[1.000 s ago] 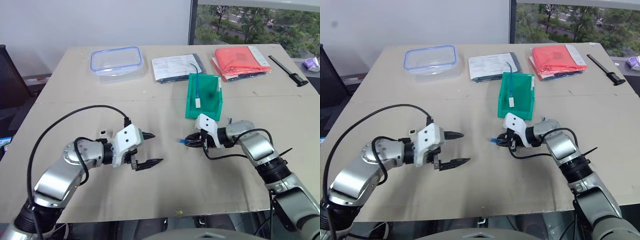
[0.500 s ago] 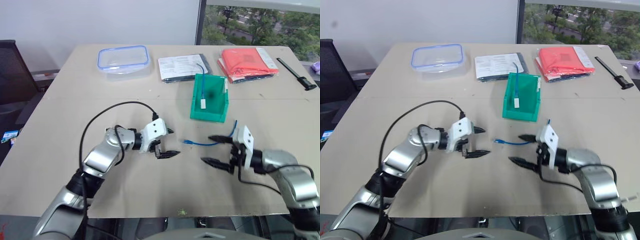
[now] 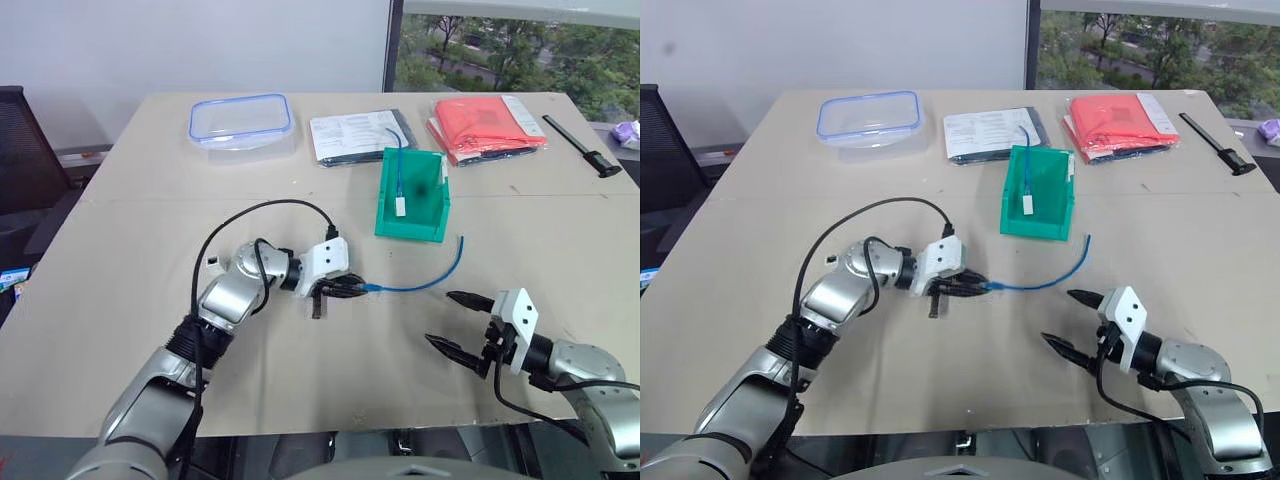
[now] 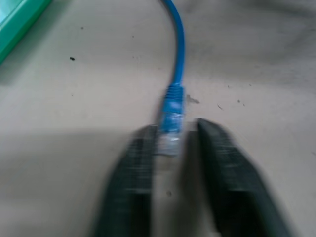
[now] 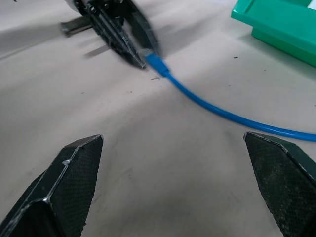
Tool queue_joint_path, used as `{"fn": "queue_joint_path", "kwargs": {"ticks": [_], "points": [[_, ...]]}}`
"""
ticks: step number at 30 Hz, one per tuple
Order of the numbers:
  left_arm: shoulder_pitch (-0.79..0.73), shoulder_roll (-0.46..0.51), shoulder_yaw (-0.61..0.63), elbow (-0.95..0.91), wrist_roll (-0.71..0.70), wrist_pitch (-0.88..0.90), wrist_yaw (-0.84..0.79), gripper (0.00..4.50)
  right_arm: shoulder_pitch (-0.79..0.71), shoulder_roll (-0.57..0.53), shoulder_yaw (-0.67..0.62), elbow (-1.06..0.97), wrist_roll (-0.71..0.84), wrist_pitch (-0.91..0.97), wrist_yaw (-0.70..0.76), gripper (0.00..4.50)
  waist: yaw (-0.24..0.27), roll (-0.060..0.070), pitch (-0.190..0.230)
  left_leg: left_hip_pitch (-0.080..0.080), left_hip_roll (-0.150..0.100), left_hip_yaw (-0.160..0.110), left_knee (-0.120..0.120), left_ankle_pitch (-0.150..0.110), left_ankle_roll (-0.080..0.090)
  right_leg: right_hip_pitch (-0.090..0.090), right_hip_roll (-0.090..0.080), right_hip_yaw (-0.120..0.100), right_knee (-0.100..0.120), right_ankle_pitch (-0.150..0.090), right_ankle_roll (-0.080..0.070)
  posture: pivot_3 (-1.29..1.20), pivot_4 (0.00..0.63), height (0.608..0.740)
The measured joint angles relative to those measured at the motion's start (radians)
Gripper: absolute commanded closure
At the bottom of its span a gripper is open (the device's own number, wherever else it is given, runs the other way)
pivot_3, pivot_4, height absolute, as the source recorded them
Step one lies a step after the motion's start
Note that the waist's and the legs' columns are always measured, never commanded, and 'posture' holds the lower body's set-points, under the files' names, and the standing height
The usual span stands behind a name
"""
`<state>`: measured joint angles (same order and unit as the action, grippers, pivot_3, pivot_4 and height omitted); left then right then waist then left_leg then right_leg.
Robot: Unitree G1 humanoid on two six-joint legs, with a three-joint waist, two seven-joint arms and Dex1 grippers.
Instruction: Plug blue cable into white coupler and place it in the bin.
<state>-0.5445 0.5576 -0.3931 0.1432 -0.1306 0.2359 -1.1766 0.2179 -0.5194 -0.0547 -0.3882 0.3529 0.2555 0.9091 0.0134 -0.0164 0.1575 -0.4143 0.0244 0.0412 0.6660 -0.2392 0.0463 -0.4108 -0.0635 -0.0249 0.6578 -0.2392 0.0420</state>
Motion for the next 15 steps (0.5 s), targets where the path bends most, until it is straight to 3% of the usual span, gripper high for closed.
{"fn": "queue_joint_path", "kwargs": {"ticks": [3,8,15], "points": [[0.003,-0.014,0.019,-0.007,-0.026,0.054,-0.001,4.48,0.032,-0.006,0.000,-0.046,0.086,0.084,0.000,0.00,0.000,0.000,0.000,0.000,0.002,-0.001,0.000,0.000,0.000,0.000,0.000,0.000,0.000,0.000,0.000,0.00,0.150,0.737],[0.035,-0.082,0.093,-0.117,-0.212,0.342,0.013,4.48,0.054,0.006,0.004,-0.099,0.257,0.259,-0.025,0.00,0.000,0.000,0.000,-0.001,0.003,-0.002,0.002,0.000,0.000,0.000,0.000,-0.001,0.001,0.000,0.000,0.00,0.150,0.737],[0.061,-0.145,0.215,-0.286,-0.514,0.699,0.062,4.48,-0.073,0.167,-0.001,-0.103,0.515,0.402,-0.159,0.00,-0.002,0.000,0.000,0.000,0.004,-0.003,0.002,0.000,0.000,0.000,0.000,-0.001,0.002,0.000,0.000,0.00,0.150,0.737]]}}
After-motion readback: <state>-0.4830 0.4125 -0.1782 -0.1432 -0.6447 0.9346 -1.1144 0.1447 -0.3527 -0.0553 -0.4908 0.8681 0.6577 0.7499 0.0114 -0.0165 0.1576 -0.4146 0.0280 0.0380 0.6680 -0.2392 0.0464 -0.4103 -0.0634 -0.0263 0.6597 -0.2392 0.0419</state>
